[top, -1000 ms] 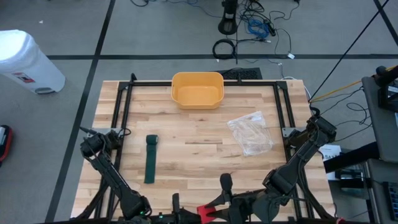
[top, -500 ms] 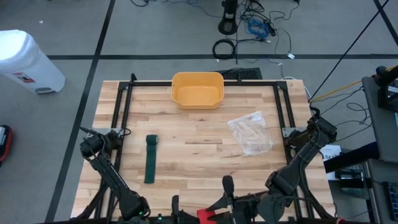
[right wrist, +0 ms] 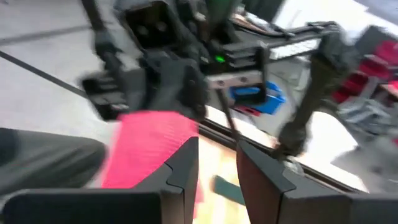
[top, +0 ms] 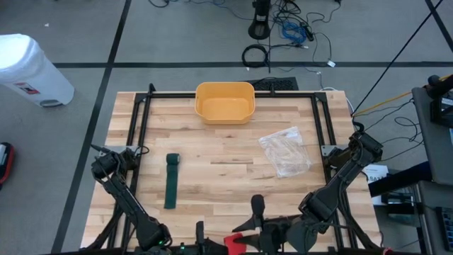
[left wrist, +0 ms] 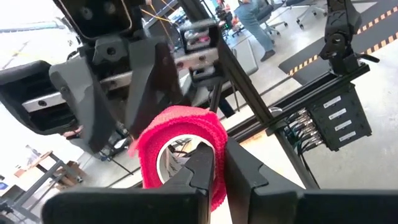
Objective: Roll bandage
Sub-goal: Roll the red bandage
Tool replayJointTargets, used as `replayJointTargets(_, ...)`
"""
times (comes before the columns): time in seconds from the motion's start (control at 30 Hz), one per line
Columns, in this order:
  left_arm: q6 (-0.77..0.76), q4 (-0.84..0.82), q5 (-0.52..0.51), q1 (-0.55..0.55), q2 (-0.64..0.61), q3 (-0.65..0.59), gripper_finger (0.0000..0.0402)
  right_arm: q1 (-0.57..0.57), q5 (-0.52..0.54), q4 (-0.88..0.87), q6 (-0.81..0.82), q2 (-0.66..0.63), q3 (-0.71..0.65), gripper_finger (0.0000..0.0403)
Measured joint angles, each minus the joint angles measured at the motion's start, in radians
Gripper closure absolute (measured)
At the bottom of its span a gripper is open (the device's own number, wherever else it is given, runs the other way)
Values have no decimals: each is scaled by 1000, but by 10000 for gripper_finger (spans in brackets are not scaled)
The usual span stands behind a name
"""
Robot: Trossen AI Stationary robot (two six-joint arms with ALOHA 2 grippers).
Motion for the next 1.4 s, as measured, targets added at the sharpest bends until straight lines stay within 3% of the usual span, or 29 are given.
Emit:
replayJointTargets(0.13, 2, 11, 11, 0, -2, 0, 375, 6, 82, -1, -50, 1, -1, 310)
replayJointTargets(0.37, 2, 6, 11, 0, -2, 0, 375, 46, 67, 122, -153, 1, -1, 310)
replayJointTargets(0.67, 0, 4, 16, 2, -2, 0, 375, 50, -160, 173, -121, 1, -1, 310)
replayJointTargets(0.97, -3, 5, 18, 4, -2, 0, 375, 6, -221, 141, -53, 13, -1, 310)
replayJointTargets(1.4, -4, -1, 22, 1, -1, -1, 375, -25, -221, 117, -32, 31, 0, 310)
